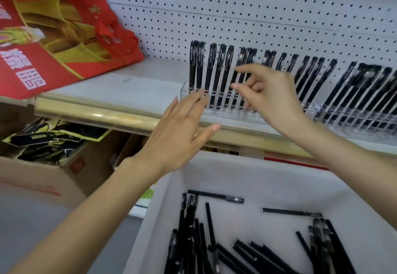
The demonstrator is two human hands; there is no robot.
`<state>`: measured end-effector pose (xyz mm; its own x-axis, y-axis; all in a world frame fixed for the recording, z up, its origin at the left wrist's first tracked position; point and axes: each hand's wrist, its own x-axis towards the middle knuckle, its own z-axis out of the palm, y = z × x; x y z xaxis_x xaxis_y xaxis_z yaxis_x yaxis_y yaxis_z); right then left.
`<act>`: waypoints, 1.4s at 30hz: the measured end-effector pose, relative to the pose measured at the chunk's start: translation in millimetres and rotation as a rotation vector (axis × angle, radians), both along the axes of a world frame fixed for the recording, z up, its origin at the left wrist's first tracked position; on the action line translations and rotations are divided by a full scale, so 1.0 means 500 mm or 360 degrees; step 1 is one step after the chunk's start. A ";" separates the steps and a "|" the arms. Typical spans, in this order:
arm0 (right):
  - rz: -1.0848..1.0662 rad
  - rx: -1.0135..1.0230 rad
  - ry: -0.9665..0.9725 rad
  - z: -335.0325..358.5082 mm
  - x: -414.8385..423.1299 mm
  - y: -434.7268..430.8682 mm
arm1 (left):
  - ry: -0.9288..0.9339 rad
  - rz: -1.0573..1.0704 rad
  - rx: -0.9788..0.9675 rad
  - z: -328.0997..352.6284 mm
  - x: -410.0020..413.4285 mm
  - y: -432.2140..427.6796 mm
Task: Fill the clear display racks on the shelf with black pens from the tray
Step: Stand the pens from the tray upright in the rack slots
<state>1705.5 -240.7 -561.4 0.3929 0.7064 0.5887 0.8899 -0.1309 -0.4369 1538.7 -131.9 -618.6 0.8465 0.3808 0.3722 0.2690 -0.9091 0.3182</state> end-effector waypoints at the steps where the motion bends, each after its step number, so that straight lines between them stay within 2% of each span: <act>1: 0.0028 -0.0054 -0.0028 -0.024 -0.013 -0.023 | 0.0013 -0.0020 -0.0103 -0.008 -0.019 -0.021; 3: 0.0098 -0.0222 0.0006 -0.085 -0.037 -0.070 | 0.0106 -0.0047 -0.0276 -0.033 -0.058 -0.066; 7: 0.0212 -0.0640 0.0232 -0.224 -0.075 -0.143 | 0.0366 0.0033 -0.0194 -0.104 -0.117 -0.119; 10: 0.0219 -0.1028 0.0428 -0.297 -0.106 -0.169 | 0.0392 0.0143 -0.0218 -0.137 -0.144 -0.131; 14: 0.0215 -0.1282 0.1031 -0.344 -0.146 -0.174 | 0.0371 0.0235 -0.0219 -0.159 -0.159 -0.144; 18: 0.0120 -0.1083 0.1860 -0.371 -0.187 -0.166 | 0.0312 0.0360 -0.0446 -0.157 -0.155 -0.145; 24: 0.0129 -0.1019 0.1743 -0.401 -0.242 -0.160 | 0.0350 0.0373 -0.0522 -0.155 -0.149 -0.149; 31: 0.0225 -0.1190 0.1465 -0.375 -0.251 -0.160 | 0.0333 0.0406 -0.0594 -0.146 -0.151 -0.155; 34: 0.0361 -0.1207 0.1560 -0.372 -0.250 -0.157 | 0.0297 0.0392 -0.0640 -0.146 -0.153 -0.155; 38: 0.0359 -0.1148 0.1973 -0.366 -0.229 -0.153 | 0.0264 0.0377 -0.0671 -0.144 -0.155 -0.153; 42: 0.0477 -0.1159 0.2219 -0.349 -0.196 -0.164 | 0.0206 0.0359 -0.0727 -0.148 -0.156 -0.148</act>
